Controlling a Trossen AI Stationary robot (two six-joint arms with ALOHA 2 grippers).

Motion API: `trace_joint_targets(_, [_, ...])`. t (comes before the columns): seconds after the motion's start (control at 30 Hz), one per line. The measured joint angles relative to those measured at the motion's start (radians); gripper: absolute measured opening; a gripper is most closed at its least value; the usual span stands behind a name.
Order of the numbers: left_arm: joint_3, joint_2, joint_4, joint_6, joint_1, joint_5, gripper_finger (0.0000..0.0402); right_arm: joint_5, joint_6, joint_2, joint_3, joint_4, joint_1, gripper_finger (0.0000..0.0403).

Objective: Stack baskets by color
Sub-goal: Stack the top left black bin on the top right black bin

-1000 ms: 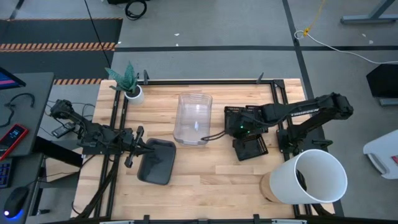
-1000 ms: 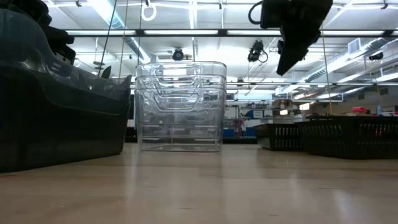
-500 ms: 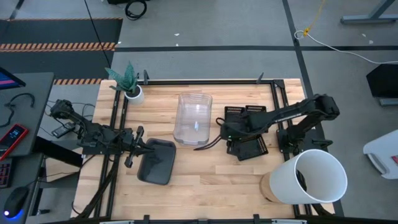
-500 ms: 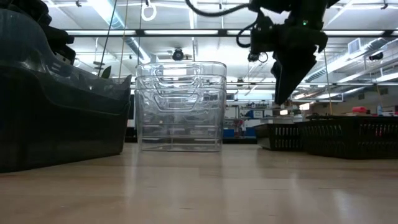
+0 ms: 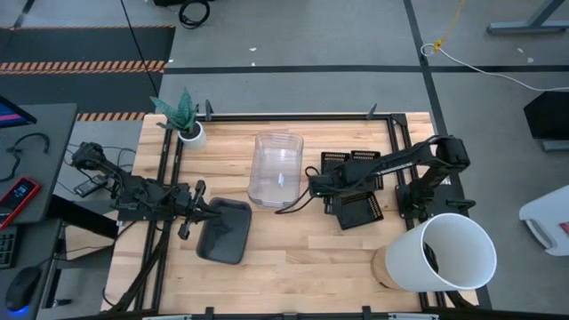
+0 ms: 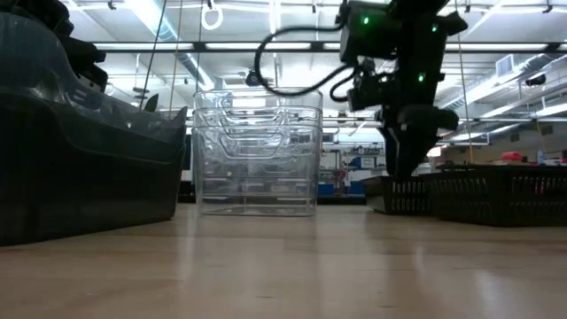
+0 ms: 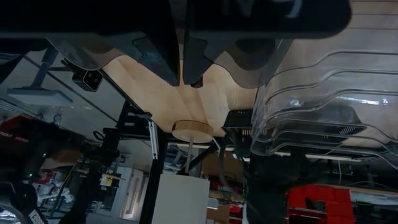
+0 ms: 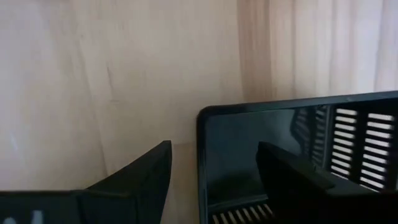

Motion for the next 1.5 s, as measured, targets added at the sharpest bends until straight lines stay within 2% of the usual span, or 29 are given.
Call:
trace_joint_targets(0.2, [0.0, 0.0, 0.0, 0.0, 0.0, 0.0, 0.0028, -0.011, 0.001, 0.062, 0.0, 0.0, -0.024, 0.0235])
trace_joint_targets(0.4, [0.0, 0.0, 0.0, 0.0, 0.0, 0.0, 0.0035, -0.016, -0.008, 0.096, 0.001, 0.006, -0.042, 0.0204])
trace_joint_targets(0.97, [0.0, 0.0, 0.003, 0.0, 0.0, 0.0, 0.0031, -0.025, -0.106, 0.086, 0.001, 0.001, -0.043, 0.0013])
trace_joint_targets(1.33, [0.0, 0.0, 0.003, 0.0, 0.0, 0.0, 0.0028, -0.007, -0.117, -0.065, 0.001, -0.025, -0.045, 0.0006])
trace_joint_targets(1.5, [0.0, 0.0, 0.004, 0.0, 0.0, 0.0, 0.0027, 0.05, -0.103, -0.182, 0.001, -0.146, -0.037, 0.0008])
